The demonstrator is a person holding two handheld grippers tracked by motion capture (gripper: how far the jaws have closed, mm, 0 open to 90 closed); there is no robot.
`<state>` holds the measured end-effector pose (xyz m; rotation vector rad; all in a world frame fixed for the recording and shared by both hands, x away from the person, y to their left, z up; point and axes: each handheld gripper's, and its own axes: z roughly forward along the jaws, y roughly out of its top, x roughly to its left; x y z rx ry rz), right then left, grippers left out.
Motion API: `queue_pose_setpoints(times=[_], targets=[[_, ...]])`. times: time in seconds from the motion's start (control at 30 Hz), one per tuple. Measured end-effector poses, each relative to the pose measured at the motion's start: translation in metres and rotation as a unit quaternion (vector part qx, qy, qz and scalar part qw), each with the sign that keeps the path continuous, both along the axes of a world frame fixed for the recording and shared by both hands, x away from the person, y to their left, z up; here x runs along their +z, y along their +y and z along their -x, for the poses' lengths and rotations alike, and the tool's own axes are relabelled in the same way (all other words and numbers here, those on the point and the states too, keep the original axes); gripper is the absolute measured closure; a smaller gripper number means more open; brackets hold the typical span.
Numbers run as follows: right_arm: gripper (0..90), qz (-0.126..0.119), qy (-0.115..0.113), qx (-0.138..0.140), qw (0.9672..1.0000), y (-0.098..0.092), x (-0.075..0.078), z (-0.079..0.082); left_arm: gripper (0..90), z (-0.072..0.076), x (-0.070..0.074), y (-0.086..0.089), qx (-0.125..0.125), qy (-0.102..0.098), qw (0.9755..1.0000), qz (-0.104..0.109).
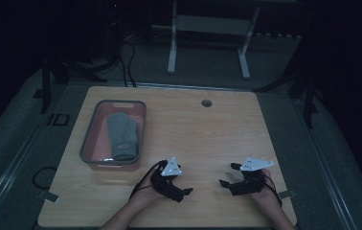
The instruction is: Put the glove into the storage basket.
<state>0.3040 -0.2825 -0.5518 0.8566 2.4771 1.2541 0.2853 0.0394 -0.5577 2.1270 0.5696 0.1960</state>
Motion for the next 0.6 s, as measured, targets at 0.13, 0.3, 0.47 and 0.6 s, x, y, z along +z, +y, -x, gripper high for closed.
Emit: queue_pose_setpoints(times=[0.13,0.3,0.47,0.6], targets=[[13.5,-0.005,-0.006,-0.014,0.9999,-0.015,-0.001,0.005,5.5,0.004,-0.001,0.0,-0.002,0.001,1.0,0.007],[13.5,-0.004,-0.005,-0.021,0.9998,-0.029,-0.005,0.008,5.5,0.007,0.001,0.002,0.0,-0.006,0.9999,0.012],[13.5,-0.008,-0.012,-0.028,0.9995,-0.032,-0.005,0.007,5.5,0.007,0.001,0.004,0.002,-0.004,0.9998,0.018],[13.5,-0.005,-0.02,-0.04,0.999,-0.034,-0.007,0.006,5.5,0.007,0.0,0.004,0.001,-0.002,0.9999,0.017]])
